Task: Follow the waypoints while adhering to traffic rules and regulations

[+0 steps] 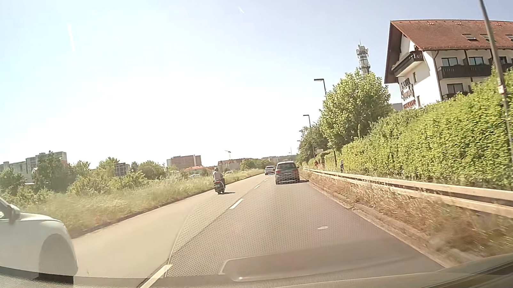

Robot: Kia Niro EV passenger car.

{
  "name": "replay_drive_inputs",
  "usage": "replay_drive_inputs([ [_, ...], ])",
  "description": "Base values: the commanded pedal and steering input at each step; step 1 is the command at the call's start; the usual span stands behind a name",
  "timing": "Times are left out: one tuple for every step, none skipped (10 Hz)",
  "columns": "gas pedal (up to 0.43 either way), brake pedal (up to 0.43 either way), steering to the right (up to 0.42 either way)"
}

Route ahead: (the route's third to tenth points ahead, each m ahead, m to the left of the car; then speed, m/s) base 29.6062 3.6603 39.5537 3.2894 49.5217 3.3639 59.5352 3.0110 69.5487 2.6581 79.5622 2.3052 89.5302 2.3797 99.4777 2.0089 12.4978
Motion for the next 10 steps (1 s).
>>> replay_drive_inputs([
  [0.0,0.024,0.002],
  [0.0,0.024,0.002],
  [0.0,0.024,0.002],
  [0.0,0.024,0.002],
  [0.0,0.024,0.002],
  [0.0,0.024,0.003],
  [0.0,0.024,0.003],
  [0.0,0.024,0.003],
  [0.0,0.024,0.002],
  [0.008,0.024,0.003],
])
